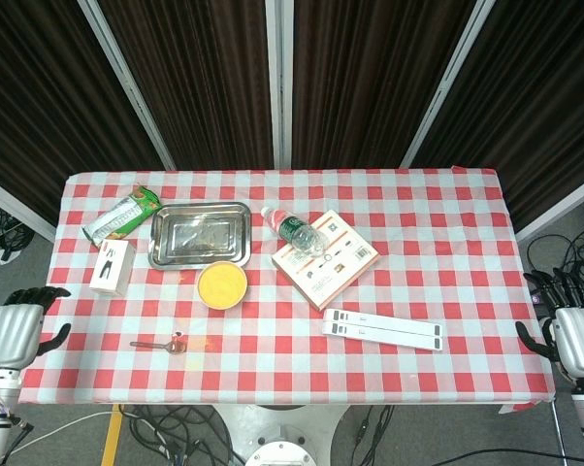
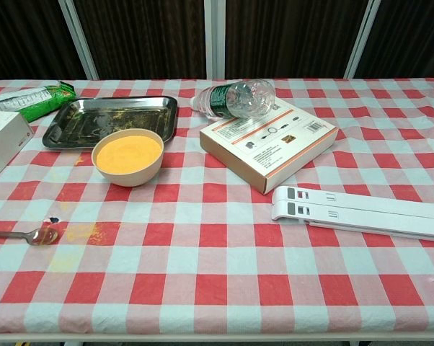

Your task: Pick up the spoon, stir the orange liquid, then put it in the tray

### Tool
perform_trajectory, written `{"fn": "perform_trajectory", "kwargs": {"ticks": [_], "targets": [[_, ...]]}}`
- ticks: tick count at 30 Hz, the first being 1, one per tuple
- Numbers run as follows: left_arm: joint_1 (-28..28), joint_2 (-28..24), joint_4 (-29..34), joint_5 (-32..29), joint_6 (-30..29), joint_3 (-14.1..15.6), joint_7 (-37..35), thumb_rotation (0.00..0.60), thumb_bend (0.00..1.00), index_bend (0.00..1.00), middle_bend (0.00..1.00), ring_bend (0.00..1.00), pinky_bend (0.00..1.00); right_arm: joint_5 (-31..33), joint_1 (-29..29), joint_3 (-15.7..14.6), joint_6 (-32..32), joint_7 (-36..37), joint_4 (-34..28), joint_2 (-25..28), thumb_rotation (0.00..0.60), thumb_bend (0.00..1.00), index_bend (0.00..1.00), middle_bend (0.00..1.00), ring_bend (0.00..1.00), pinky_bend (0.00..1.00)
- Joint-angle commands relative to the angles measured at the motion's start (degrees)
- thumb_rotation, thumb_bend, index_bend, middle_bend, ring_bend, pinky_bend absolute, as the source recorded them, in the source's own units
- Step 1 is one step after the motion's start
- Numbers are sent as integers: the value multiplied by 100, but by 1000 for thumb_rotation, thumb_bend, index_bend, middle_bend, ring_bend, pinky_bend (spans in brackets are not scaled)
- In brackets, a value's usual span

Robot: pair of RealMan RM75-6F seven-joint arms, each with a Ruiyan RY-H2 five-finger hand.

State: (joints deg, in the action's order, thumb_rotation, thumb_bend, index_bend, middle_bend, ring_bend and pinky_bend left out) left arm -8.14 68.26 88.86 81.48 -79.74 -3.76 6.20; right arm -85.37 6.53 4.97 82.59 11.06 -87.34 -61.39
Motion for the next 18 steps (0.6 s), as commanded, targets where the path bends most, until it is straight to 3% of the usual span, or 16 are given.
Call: {"fn": "perform_trajectory", "kwargs": {"ticks": [1, 7, 18], "targets": [[-193, 217, -253, 11, 292, -12, -153, 600, 336, 439, 682, 616, 671, 3, 26, 12, -27, 10, 12, -4, 600, 256, 142, 130, 20, 65], [-520, 605, -613, -25, 959, 87, -301, 600, 336, 543, 864, 804, 864, 30, 67, 26, -90, 17, 21, -2, 600, 256, 142, 130, 20, 65], [-849, 1162, -630, -389, 1917, 304, -103, 600, 344, 568, 928, 872, 931, 113, 62, 11, -162, 7, -8, 12, 600, 255, 142, 130, 20, 64]]}}
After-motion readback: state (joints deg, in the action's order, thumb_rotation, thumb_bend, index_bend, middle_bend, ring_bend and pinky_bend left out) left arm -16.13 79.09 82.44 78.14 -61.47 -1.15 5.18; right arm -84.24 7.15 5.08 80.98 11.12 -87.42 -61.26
